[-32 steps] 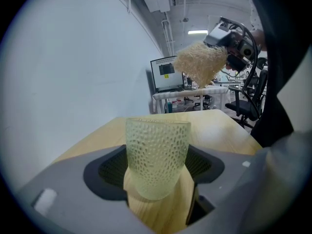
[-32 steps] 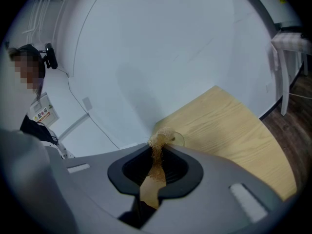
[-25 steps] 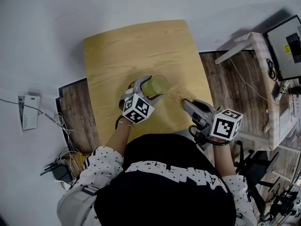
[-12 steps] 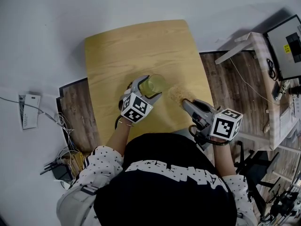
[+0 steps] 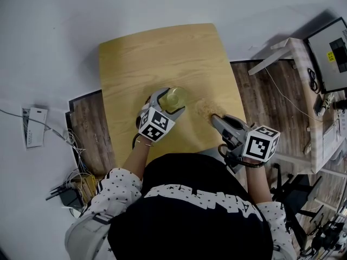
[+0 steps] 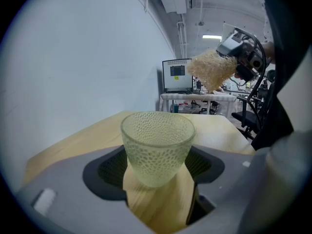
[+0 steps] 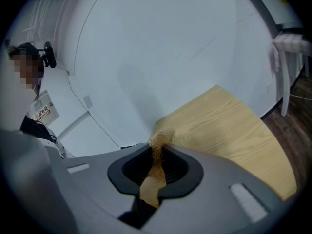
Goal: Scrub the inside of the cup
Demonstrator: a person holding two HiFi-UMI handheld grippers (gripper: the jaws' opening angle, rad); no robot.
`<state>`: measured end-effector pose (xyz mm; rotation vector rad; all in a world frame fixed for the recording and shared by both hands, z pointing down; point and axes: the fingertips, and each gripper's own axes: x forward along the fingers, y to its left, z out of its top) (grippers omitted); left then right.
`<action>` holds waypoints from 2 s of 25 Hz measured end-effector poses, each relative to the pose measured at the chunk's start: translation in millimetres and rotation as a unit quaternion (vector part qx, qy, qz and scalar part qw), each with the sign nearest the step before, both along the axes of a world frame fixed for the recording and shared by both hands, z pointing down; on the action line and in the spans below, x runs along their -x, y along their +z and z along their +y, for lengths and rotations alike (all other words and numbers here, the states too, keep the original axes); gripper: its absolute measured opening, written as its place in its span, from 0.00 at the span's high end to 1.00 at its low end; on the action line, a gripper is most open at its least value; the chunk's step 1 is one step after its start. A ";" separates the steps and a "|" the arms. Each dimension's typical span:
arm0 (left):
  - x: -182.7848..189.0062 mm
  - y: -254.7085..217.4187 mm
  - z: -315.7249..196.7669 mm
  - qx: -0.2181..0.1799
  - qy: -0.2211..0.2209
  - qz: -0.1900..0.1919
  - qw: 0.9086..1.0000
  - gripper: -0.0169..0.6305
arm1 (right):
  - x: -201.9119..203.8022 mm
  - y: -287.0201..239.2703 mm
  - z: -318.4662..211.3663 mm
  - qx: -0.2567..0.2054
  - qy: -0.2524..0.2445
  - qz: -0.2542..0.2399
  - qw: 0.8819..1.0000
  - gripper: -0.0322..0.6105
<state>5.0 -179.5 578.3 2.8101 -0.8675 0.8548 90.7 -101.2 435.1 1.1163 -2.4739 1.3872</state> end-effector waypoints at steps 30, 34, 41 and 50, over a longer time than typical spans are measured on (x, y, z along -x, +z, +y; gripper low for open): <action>46.6 -37.5 20.5 -0.063 -0.066 0.016 0.996 0.78 | 23.9 -1.0 -8.6 -0.023 -0.023 0.005 0.999 0.86; 53.1 -43.4 20.3 -0.065 -0.079 0.027 0.994 0.83 | 27.5 -0.1 -10.6 -0.024 -0.029 0.006 0.999 0.86; 55.4 -55.7 27.6 -0.078 -0.076 0.032 0.993 0.93 | 29.5 -2.9 -14.5 -0.029 -0.033 0.011 0.999 0.86; 79.9 -71.8 28.2 -0.089 -0.089 0.057 0.990 0.97 | 53.6 -3.0 -29.5 -0.037 -0.040 0.030 0.998 0.86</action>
